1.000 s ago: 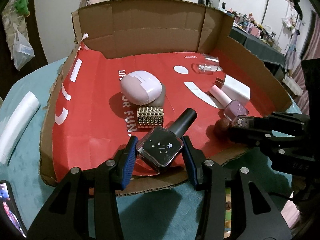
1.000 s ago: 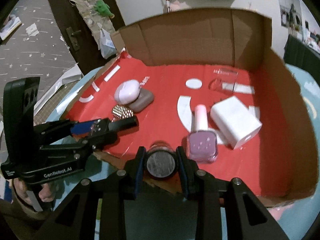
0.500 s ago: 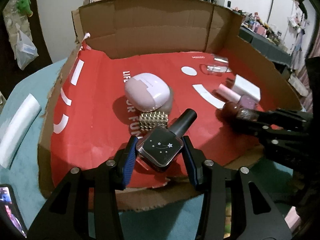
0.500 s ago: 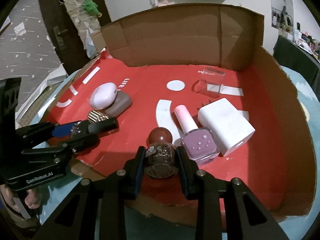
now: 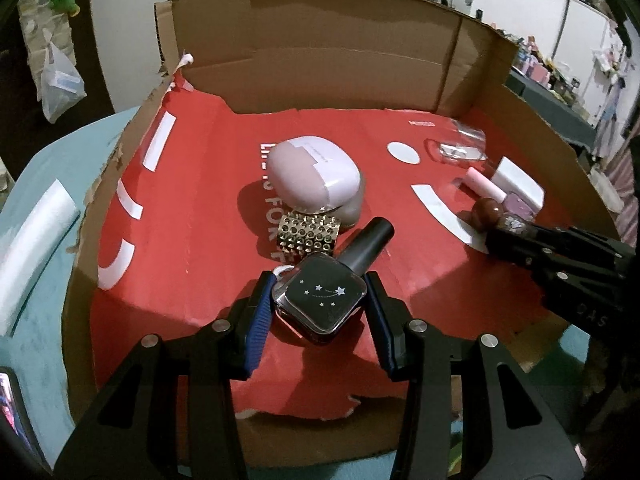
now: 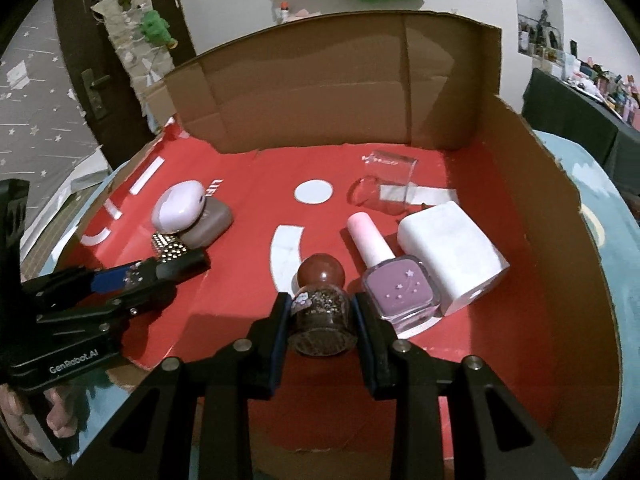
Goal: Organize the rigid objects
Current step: 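Lower the glass jar into the box with right tool while left tool lowers black polish, then open right tool to release the jar while left tool releases the black polish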
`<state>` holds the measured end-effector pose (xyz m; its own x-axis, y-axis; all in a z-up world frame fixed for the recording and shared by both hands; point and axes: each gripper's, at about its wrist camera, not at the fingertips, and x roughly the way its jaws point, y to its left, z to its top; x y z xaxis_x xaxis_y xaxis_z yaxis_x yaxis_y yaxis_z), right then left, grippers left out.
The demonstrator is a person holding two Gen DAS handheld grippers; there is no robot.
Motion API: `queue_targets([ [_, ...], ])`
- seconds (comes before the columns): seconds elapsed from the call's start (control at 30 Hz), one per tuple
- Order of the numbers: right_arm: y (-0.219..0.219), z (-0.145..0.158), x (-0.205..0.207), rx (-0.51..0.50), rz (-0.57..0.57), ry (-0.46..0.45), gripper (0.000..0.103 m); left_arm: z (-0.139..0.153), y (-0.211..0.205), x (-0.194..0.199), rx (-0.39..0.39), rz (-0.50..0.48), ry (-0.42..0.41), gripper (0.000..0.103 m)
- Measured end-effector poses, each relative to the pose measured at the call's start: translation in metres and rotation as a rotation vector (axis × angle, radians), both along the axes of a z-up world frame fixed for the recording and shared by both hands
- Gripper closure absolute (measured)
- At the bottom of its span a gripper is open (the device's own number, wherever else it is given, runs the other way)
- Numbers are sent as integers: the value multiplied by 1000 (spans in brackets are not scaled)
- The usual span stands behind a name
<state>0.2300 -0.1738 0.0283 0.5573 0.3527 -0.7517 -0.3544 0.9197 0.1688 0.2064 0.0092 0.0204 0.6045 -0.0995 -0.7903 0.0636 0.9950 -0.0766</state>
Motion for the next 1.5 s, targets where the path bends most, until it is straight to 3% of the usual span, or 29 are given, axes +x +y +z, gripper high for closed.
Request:
queue_targets([
  [0.73, -3, -1, 4, 6, -19, 16, 70, -1, -2, 10, 45, 39, -2, 60],
  [1.0, -3, -1, 4, 11, -20, 18, 70, 0, 1, 10, 25, 40, -2, 60],
  [1.5, -3, 0, 0, 17, -12, 11, 68, 2, 0, 6, 50, 47, -11, 55],
])
